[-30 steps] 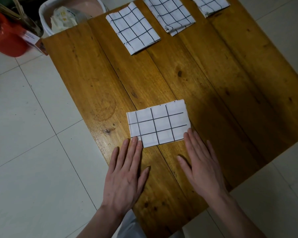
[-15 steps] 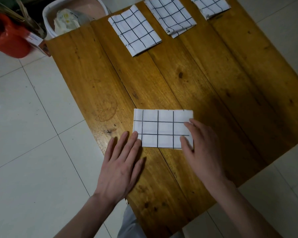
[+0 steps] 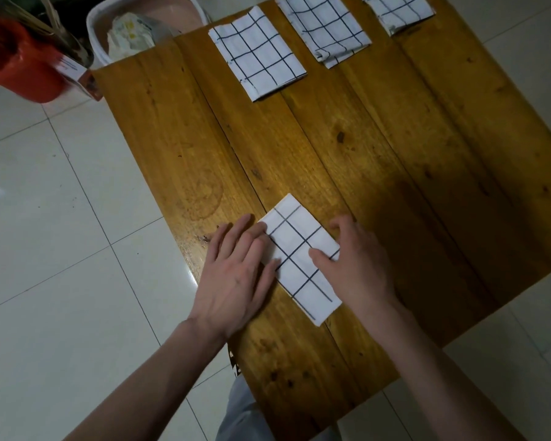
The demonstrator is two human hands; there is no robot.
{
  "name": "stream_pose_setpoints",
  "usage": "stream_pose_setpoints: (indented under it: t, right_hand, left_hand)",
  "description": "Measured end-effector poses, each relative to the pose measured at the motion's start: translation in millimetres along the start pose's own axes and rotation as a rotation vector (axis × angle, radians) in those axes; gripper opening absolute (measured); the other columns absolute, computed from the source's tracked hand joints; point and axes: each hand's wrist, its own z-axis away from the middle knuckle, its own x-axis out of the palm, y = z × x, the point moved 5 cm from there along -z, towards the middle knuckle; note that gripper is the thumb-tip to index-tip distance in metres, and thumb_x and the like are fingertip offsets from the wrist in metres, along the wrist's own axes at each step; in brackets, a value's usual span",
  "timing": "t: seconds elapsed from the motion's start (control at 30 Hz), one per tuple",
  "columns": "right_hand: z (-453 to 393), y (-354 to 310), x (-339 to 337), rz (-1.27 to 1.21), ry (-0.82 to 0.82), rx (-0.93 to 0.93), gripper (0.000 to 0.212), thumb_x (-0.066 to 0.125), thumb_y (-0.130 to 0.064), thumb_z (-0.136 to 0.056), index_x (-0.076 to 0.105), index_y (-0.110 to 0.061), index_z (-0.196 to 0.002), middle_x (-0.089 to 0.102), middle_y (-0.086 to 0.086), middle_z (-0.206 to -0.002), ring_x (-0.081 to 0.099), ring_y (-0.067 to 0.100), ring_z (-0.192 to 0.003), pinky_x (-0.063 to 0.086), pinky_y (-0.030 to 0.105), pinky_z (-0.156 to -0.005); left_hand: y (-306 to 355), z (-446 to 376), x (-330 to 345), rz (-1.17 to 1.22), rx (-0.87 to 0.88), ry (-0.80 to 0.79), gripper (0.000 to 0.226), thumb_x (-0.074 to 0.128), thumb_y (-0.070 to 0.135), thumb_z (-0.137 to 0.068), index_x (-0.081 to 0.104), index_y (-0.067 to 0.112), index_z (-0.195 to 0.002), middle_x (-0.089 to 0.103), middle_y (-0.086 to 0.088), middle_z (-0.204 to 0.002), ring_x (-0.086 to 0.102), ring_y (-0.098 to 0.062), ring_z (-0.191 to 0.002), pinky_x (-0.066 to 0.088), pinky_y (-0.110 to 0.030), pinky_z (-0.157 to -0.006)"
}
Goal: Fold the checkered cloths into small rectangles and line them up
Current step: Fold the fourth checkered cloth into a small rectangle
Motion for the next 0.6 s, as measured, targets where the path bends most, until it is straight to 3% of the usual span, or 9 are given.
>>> stream_pose_setpoints:
  t: [0.2,0.37,0.47,0.6]
  right_hand:
    - [19,-6,10,-0.105,0.038,0.034,0.029,0.072,-0.036,-0.095,0.054,-0.024,-0.114,0.052,-0.005,-0.114,0.055,0.016,-0.101,0.049,0.032,-0.08]
    - [30,-4,21,-0.535,-0.022,0.174,0.039,0.073,-0.019,-0.096,0.047,-0.034,-0.121,0.066,-0.016,-0.103,0.067,0.001,-0.088,0.051,0.01,-0.063]
    - [33,-1,28,-0.71,-0.074,0.197,0.018,0.071,-0.018,-0.096,0.065,-0.026,-0.112,0.076,-0.014,-0.102,0.074,0.004,-0.091,0.061,0.021,-0.07]
    - [38,-5,23,-0.709,-0.06,0.143,0.017,0.064,-0.022,-0.1,0.072,-0.03,-0.113,0.077,-0.016,-0.106,0.073,0.002,-0.093,0.064,0.031,-0.076]
  left_hand:
    - [26,4,11,0.021,-0.162,0.063,0.039,0.05,0.036,-0.106,0.055,0.012,-0.137,0.04,-0.009,-0.164,0.025,-0.03,-0.158,0.019,-0.051,-0.128]
    - [39,14,18,0.018,-0.34,0.084,0.048,0.059,0.032,-0.099,0.05,0.016,-0.143,0.028,-0.013,-0.169,0.03,-0.036,-0.152,0.031,-0.053,-0.123]
    - [42,19,19,0.088,-0.48,0.104,0.057,0.061,0.035,-0.096,0.045,0.017,-0.147,0.033,-0.009,-0.165,0.034,-0.033,-0.143,0.037,-0.053,-0.116]
    - [46,23,16,0.223,-0.592,0.093,0.063,0.058,0.039,-0.092,0.039,0.023,-0.15,0.033,0.0,-0.163,0.033,-0.03,-0.141,0.037,-0.051,-0.11]
